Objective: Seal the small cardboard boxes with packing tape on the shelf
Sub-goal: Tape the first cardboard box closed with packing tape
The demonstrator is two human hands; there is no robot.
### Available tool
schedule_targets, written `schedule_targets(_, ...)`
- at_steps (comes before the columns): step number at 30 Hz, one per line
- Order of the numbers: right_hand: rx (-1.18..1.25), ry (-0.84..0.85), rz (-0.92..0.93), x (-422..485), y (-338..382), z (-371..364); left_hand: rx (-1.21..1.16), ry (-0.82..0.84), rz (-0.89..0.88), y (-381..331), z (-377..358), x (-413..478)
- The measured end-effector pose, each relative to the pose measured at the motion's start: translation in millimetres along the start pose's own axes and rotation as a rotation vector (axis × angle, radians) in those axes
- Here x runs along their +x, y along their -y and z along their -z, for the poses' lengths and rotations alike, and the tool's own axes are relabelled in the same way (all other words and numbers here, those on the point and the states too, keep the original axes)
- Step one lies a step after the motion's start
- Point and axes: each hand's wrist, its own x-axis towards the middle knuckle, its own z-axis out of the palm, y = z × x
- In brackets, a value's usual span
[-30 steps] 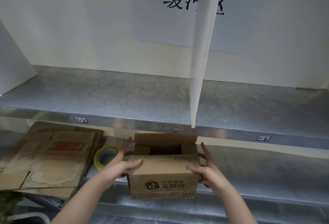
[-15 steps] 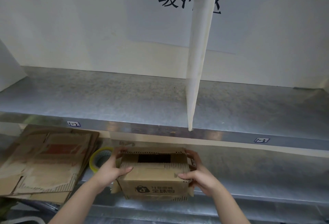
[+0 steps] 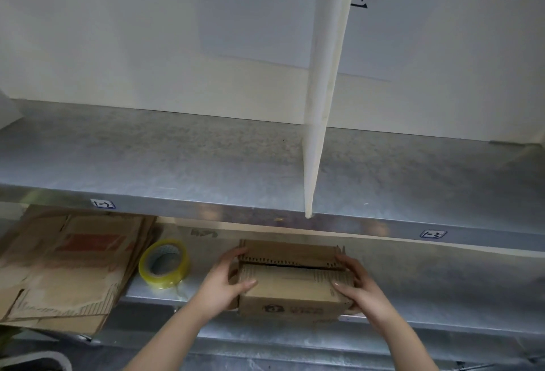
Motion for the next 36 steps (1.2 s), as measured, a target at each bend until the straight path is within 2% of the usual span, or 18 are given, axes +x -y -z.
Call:
schedule_targets(3,-0.101,-0.045,0.03,10,-2,-13,0.147,-0.088,-0.052,5,-2,8)
schedule_targets(5,-0.121,-0.075,0.05,15,0,-21,0.166,-0.102,-0.063,12,0,9)
schedule_targets(12,-0.298,-0.053,0.188,24,-9,-32,0.251,-0.009,-0.049,33,18,11)
schedule_targets(17,-0.37,-0.056,0.176,28,-9,-33,0.517,0.049,-0.073,25,32,24)
schedule_targets(22,-0.613,-0.099,0.198,18,-11,-35,0.758,-0.024,-0.134,17,20,12)
schedule_targets(29,-0.889,-0.186,0.361,3,20,-37,0.818,-0.108,-0.201,-4,23,-5)
schedule_targets(36,-0.912,-0.161,0.613,-16,58,-96,0.904,-0.148,-0.274,4,57,-37)
